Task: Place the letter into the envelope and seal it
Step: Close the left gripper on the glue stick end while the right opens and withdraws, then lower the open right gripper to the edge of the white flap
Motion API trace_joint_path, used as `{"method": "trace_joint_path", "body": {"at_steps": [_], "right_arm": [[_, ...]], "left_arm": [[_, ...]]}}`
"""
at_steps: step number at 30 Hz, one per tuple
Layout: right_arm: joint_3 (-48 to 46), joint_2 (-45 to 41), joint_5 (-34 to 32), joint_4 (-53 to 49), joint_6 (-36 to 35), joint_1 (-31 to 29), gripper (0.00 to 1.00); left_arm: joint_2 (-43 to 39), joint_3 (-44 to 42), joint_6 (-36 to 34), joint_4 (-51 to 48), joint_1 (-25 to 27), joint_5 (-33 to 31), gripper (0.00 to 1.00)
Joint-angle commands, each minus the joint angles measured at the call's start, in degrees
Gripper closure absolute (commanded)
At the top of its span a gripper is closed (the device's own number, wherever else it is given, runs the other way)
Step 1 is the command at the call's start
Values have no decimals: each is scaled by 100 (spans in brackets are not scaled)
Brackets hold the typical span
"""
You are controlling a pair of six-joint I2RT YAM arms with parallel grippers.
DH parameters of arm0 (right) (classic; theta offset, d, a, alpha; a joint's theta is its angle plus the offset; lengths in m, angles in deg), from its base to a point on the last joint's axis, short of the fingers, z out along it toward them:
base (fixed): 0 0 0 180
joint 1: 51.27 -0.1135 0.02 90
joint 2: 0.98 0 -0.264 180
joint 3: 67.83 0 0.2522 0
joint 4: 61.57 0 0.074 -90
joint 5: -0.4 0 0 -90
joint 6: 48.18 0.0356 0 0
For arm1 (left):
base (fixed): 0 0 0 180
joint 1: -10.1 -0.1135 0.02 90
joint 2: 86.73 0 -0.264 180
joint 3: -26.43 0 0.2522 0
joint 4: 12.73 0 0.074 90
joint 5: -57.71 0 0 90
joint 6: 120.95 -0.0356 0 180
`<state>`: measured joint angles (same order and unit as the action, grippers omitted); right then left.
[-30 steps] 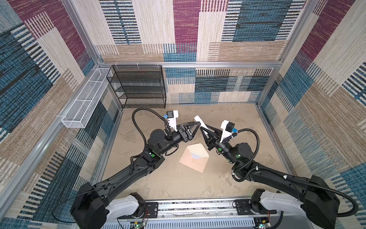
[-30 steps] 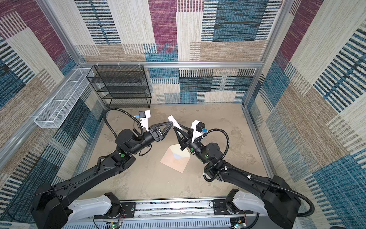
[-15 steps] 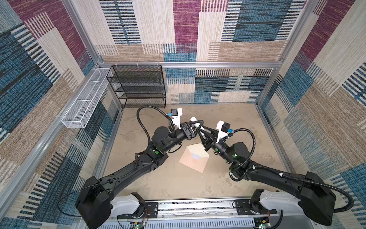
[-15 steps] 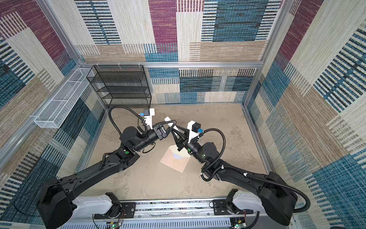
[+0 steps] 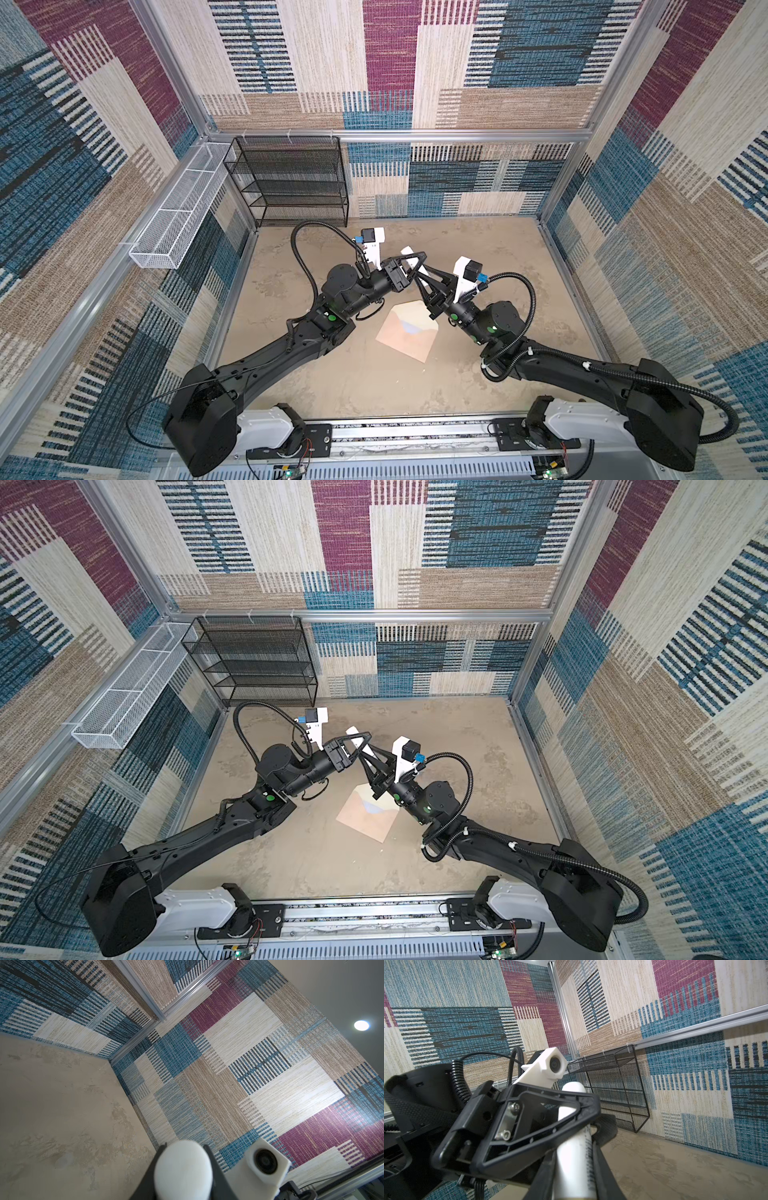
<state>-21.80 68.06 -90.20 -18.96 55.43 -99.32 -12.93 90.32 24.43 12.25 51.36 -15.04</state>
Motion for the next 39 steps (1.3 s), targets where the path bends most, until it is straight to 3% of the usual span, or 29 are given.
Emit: {"method": "trace_joint_path", "body": {"at_steps": [1,6,13,17,21,24,29,33,39], "right_arm": [[-10,23,-78,179,28,-2,84],[1,-12,55,-135,-77,-5,58],[-189,-630,96,-1417,-377,-4,38],[-169,-1208,-350,-2689,-534,40,25],[285,-1210,-302,-4110,-375,594,21],[886,-578,186,-5117,-167,1169,22],[2329,1236,1022,-6694,-141,1758,25],[3051,2367,1609,-7234,-274,1985,26],[3790,3461,2092,-7674,-393,2053,19]], "left_arm": [[-5,10,-161,257,5,89,78],[-122,14,-363,13,5,-63,83],[-812,221,-1468,-2021,-132,-820,84],[-1306,274,-1983,-3135,-379,-1198,85],[-1647,196,-2232,-3936,-555,-1165,84],[-1717,65,-2206,-4389,-601,-855,84],[-1781,-569,-1777,-4526,-601,-336,84],[-1941,-1216,-1386,-4371,-605,-55,84],[-2189,-1959,-930,-4164,-606,181,83]]}}
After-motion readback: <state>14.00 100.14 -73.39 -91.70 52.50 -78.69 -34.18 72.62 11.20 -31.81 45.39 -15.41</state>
